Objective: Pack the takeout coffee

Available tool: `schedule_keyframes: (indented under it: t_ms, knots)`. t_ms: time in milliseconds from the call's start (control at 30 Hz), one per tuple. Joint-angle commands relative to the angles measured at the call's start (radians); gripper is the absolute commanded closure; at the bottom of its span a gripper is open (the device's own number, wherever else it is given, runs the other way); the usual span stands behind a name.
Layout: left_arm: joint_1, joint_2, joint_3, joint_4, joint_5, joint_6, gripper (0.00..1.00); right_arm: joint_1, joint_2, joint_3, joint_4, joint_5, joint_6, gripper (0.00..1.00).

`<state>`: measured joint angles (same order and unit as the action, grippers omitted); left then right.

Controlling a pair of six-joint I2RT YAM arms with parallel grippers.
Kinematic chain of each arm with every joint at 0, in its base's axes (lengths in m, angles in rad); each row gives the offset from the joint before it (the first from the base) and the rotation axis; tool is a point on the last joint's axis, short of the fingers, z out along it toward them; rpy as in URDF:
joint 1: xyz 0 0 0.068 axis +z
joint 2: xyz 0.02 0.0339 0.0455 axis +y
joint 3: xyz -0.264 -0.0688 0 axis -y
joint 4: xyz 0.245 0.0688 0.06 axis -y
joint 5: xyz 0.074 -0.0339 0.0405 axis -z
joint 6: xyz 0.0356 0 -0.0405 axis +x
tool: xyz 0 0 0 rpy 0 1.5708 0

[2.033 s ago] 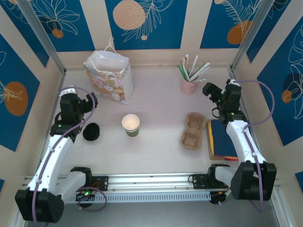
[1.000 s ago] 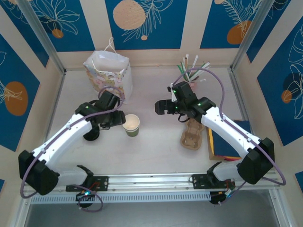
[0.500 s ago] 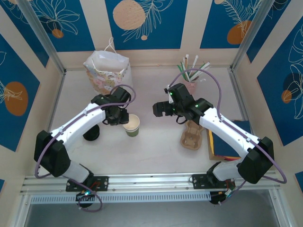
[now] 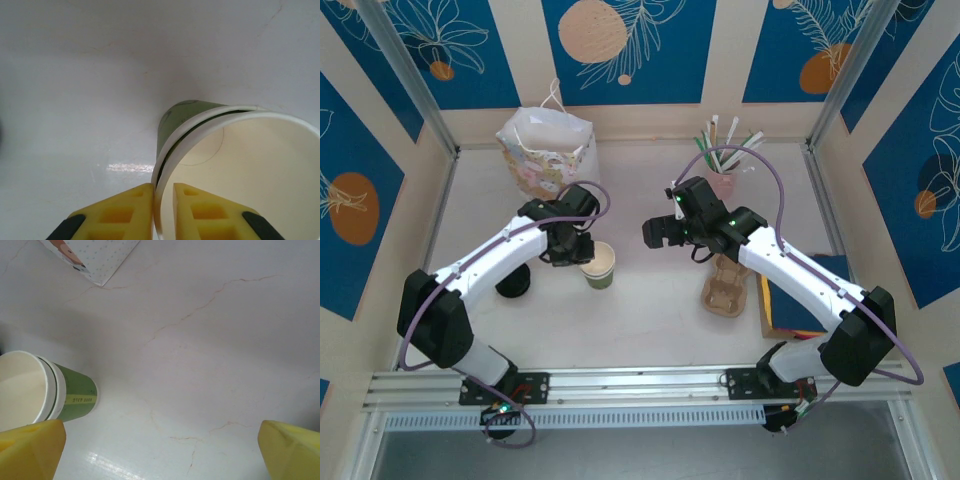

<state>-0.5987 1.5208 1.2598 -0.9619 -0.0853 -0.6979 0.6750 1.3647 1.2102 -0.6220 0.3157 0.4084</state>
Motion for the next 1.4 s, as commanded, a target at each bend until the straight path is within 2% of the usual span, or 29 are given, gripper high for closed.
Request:
schedule_keyframes:
  t_ms: [0,67,333,733,1000,1367]
  knots:
    - [-0.007,-0.002,0.006,-0.015,0.013,0.01,0.87,0.005,0.007,0.037,-0.013,0.018,-0.011,0.01]
    - [-0.007,-0.002,0.006,-0.015,0.015,0.009,0.92,0.005,0.005,0.037,-0.015,0.02,-0.012,0.01]
    - [0.021,-0.032,-0.006,-0.012,0.022,0.003,0.99,0.007,0.006,0.041,-0.02,0.019,-0.01,0.01]
    - [0.143,-0.089,-0.026,0.0,0.055,0.042,1.0,0.013,0.024,0.054,-0.02,0.015,-0.009,0.01]
    - [0.211,-0.053,0.017,0.0,0.061,0.091,1.0,0.017,0.038,0.07,-0.021,0.009,-0.012,0.01]
    - [0.274,-0.009,0.054,0.015,0.077,0.129,1.0,0.015,0.124,0.132,0.006,-0.161,0.002,0.01]
